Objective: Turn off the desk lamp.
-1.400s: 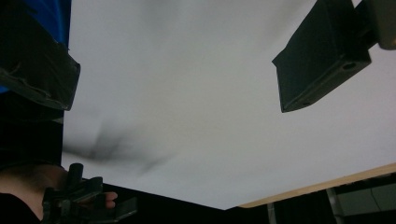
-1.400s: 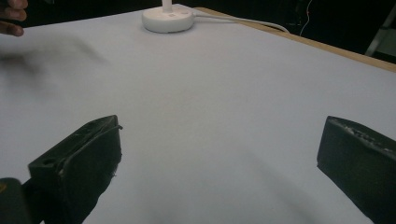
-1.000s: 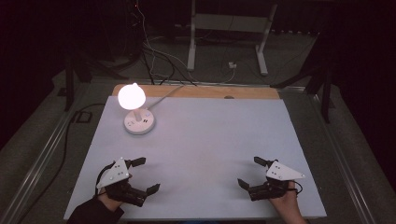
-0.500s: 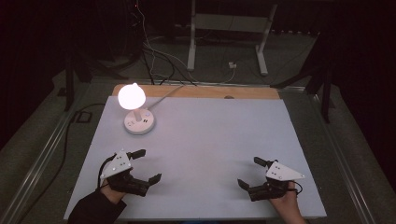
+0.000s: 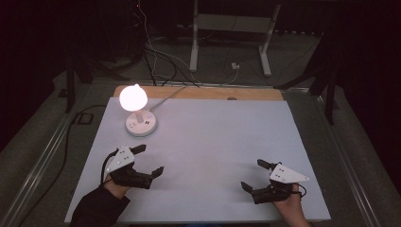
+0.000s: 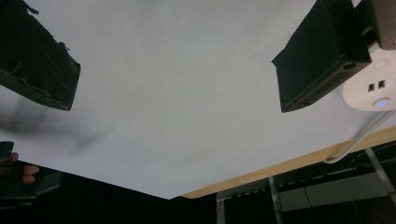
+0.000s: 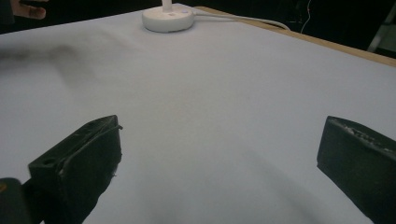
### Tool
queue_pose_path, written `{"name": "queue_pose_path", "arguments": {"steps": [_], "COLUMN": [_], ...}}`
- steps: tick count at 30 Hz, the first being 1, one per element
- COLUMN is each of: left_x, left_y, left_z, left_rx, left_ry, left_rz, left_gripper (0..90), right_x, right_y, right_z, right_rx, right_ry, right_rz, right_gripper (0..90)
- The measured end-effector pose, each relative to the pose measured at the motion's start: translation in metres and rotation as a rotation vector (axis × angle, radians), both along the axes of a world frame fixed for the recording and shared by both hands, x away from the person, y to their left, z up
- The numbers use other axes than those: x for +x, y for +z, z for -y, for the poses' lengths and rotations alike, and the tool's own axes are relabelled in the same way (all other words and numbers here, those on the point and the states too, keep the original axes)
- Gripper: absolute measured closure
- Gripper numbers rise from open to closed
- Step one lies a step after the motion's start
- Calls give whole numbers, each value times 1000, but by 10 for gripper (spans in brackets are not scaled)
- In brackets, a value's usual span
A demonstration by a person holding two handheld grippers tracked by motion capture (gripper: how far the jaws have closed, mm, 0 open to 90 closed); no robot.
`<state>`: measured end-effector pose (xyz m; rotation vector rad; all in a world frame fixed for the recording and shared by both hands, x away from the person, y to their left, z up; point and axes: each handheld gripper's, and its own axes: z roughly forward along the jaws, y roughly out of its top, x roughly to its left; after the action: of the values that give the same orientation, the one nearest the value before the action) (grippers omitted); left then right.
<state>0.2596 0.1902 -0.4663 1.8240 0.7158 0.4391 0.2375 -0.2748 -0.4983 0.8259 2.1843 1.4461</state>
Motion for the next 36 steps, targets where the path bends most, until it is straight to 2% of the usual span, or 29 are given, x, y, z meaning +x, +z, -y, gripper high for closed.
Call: {"name": "queue_pose_path", "arguments": {"steps": [4,9,13,17,18,19,20,22,24,28,29,31,33,36], "left_x": [7,15,24,33,35,35,39,44,48,54,58,62,65,71], "left_y": [-1,0,1,-1,-1,-1,-2,-3,-4,-4,-5,-6,-6,-5], "left_z": [0,-2,-2,-2,-2,-2,-2,-2,-2,-3,-4,-5,-4,-4], "left_rx": [18,3,12,12,22,22,13,22,2,8,11,5,19,8], "left_ry": [8,41,94,135,159,159,180,215,226,265,293,304,310,323], "left_rz": [-6,-7,-1,-11,-13,-13,-19,-23,-27,-29,-35,-37,-25,-46], "left_gripper": [5,5,5,5,5,5,5,5,5,5,5,5,5,5], "right_x": [0,0,0,0,-1,-1,-1,-1,-1,-1,-1,-1,-1,-1], "right_y": [0,0,0,0,0,1,1,1,0,1,0,1,1,0], "right_z": [0,0,0,0,0,0,0,0,0,0,0,0,0,0], "right_rx": [-1,0,-1,6,5,6,6,10,6,10,8,7,11,9], "right_ry": [2,4,5,5,6,6,7,7,8,8,8,9,9,10], "right_rz": [0,1,0,-2,0,2,3,2,0,-1,0,0,-2,-1], "right_gripper": [0,0,0,0,0,0,0,0,0,0,0,0,0,0]}}
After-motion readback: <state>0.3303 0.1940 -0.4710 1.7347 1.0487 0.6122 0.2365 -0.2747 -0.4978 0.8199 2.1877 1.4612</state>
